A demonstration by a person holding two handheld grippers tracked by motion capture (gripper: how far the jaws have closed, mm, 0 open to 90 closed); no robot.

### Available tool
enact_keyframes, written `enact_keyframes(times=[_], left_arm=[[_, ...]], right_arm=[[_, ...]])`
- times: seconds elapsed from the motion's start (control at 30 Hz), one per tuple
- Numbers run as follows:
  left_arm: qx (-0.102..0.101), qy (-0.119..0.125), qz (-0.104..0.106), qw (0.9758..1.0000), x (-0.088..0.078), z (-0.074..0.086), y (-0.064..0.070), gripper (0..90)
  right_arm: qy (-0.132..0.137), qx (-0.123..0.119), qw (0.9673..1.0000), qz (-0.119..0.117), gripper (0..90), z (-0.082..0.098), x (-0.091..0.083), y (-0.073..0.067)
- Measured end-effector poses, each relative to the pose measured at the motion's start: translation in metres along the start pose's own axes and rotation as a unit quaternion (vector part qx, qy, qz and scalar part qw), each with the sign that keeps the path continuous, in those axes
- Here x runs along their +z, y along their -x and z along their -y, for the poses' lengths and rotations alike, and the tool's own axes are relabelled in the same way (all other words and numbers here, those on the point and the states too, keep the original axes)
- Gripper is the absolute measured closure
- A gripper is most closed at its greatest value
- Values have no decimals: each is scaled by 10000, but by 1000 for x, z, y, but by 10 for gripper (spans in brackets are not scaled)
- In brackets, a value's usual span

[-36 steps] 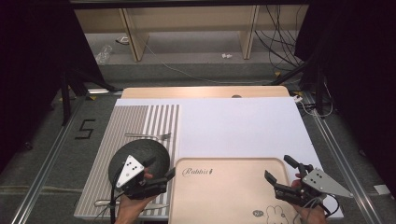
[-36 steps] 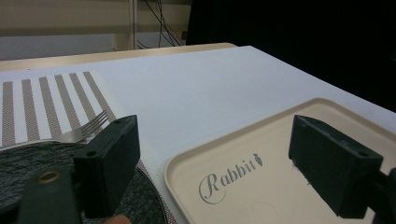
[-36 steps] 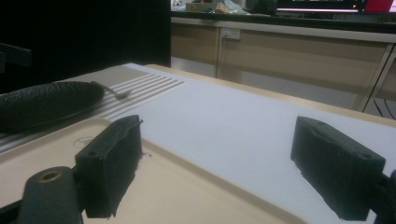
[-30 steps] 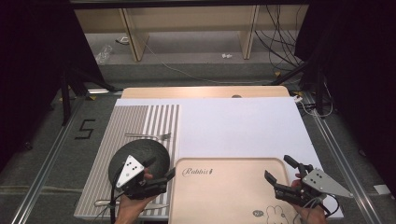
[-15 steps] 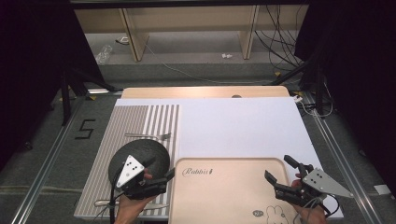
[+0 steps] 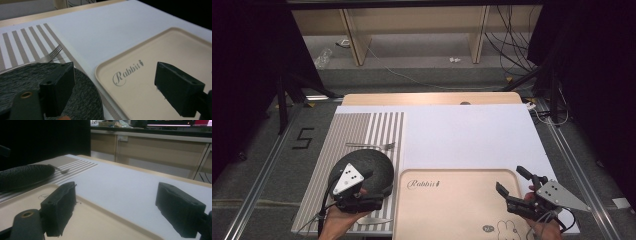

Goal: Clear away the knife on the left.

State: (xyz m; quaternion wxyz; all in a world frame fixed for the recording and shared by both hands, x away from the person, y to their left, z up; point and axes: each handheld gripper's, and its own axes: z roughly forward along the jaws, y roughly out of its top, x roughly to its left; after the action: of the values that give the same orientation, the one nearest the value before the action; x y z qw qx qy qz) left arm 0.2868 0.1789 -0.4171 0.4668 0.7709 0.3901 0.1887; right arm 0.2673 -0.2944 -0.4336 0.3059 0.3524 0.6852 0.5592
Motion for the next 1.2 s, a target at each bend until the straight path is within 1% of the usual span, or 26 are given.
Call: enact_keyframes(times=[0.03, 0.07, 0.17, 0.2, 0.23, 0.33, 0.37, 0.4, 0.43, 0.47, 0.5, 0.53, 0.57, 0.6, 0.67, 0.77, 0.8, 0.83, 0.87, 0.9, 0.93, 0.97, 1.1, 1.13, 1.17, 1.2], left_arm=[[0, 0, 0, 10000, 0, 0, 0, 165], [98, -105, -62, 9999, -1, 0, -1, 165], [68, -183, -19, 9998, -3, 0, -4, 167], [108, -287, -14, 9995, -6, -1, -7, 168], [108, -287, -14, 9995, -6, -1, -7, 170], [227, -627, 76, 9977, -11, 0, -12, 170], [296, -771, 110, 9965, -11, 1, -12, 175], [296, -771, 110, 9965, -11, 1, -12, 176], [387, -904, 113, 9951, -12, 3, -13, 176], [393, -1043, 154, 9937, -13, 5, -13, 182], [393, -1043, 154, 9937, -13, 5, -13, 182], [406, -1205, 184, 9917, -14, 6, -15, 182], [406, -1205, 184, 9917, -14, 6, -15, 181], [513, -1375, 117, 9891, -15, 8, -15, 181], [537, -1467, 110, 9877, -16, 9, -16, 182], [541, -1521, 131, 9868, -17, 9, -16, 182], [582, -1618, 154, 9850, -18, 10, -17, 182], [582, -1618, 154, 9850, -18, 10, -17, 181], [602, -1680, 141, 9838, -18, 10, -18, 181], [602, -1680, 141, 9838, -18, 10, -18, 181], [640, -1756, 138, 9823, -19, 11, -19, 183], [654, -1803, 133, 9813, -19, 12, -19, 184], [668, -1861, 95, 9802, -20, 14, -20, 185], [660, -1940, 75, 9788, -22, 16, -22, 184], [660, -1940, 75, 9788, -22, 16, -22, 183], [640, -2026, 48, 9772, -24, 18, -24, 182]], right_arm=[[0, 0, 10000, 0, 175, 0, 0, 0], [21, -6, 10000, 4, 176, 0, 0, 1], [-20, 32, 10000, 20, 176, 0, 0, 1], [-17, 21, 10000, 11, 176, 0, 0, 1], [-17, 21, 10000, 11, 176, 0, 0, 1], [12, -11, 10000, 1, 176, -1, 1, 0], [-5, -16, 10000, 2, 176, -1, 0, 0], [8, -11, 10000, -5, 176, -1, 1, 0], [8, -11, 10000, -5, 176, -1, 1, 0], [2, -7, 10000, -9, 176, -1, 1, 0], [4, -6, 10000, -10, 176, -1, 1, 0], [17, -5, 10000, -11, 176, -1, 1, 0], [18, -8, 10000, -12, 176, -1, 1, 0], [19, -6, 10000, -13, 176, -1, 0, 0], [16, -9, 10000, -22, 176, -1, 0, 0], [10, -9, 10000, -29, 176, -1, 1, 0], [-19, -9, 10000, -39, 176, -1, 1, 0], [-19, -9, 10000, -39, 176, -1, 1, 0], [-25, -30, 10000, -41, 176, -1, 1, 0], [-25, -30, 10000, -41, 176, -1, 1, 0], [-41, -49, 10000, -37, 176, -1, 0, 0], [-33, -52, 10000, -44, 176, -1, 1, 0], [-37, -48, 10000, -55, 176, -1, 1, 0], [-41, -42, 10000, -61, 176, -1, 1, -1], [-41, -42, 10000, -61, 176, -1, 1, -1], [-31, -55, 10000, -57, 176, -1, 1, -1]])
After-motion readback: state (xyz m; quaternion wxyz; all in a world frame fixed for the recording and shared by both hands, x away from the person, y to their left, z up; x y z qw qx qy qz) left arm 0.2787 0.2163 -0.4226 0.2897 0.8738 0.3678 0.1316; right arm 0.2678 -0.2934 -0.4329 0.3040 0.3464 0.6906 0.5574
